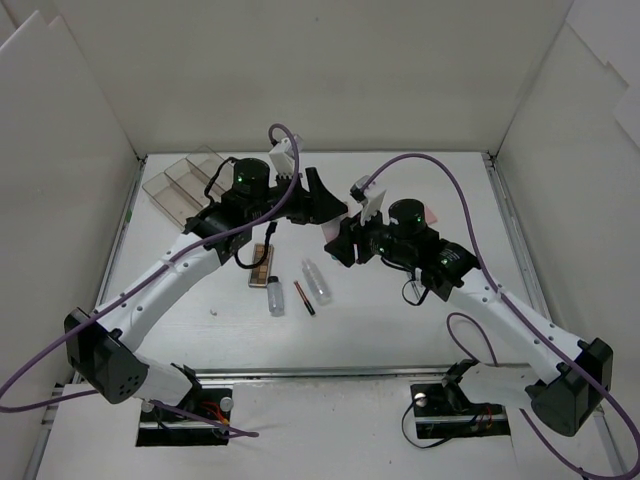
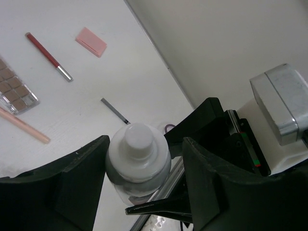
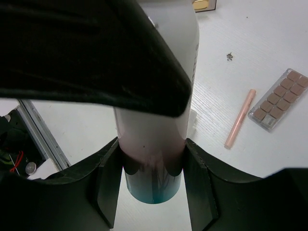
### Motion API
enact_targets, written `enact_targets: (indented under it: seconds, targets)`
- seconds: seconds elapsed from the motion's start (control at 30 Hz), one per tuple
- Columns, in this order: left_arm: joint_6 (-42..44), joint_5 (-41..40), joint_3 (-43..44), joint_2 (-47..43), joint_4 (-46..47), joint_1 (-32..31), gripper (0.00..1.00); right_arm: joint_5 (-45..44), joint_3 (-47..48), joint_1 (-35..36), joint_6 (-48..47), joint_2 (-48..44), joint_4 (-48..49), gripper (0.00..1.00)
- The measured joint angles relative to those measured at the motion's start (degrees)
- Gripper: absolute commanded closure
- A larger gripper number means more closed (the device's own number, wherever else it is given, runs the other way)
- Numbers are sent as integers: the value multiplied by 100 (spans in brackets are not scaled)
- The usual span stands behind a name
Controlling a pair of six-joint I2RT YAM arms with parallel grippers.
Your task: Organize the makeup
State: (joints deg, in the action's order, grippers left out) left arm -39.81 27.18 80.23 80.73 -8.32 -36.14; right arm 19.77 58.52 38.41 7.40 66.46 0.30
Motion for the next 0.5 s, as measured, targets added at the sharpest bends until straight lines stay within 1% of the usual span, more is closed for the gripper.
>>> enact_targets:
  seconds: [0.07, 0.1, 0.17, 0.2, 0.27, 0.3, 0.37, 0.5]
  targets:
    - [-11, 4, -24, 22, 11, -44, 39, -7, 15, 28, 2, 9, 15, 100]
    - [-15, 7, -44, 26, 9, -63, 35, -7, 17, 31, 2, 11, 26, 100]
    - [-33, 0, -70, 28, 9, -83, 34, -7, 24, 31, 2, 11, 57, 100]
    - [-42, 0, -85, 28, 11, -90, 35, -11, 28, 31, 2, 11, 70, 100]
    - [-59, -4, -111, 28, 9, -94, 40, -24, 44, 31, 4, 20, 81, 100]
    - [-70, -11, -125, 28, 9, -94, 48, -28, 61, 31, 4, 31, 85, 100]
    - [-101, -28, -129, 28, 11, -94, 55, -42, 79, 31, 4, 39, 94, 100]
    - [-28, -111, -129, 28, 11, -92, 77, -55, 83, 31, 28, 44, 122, 100]
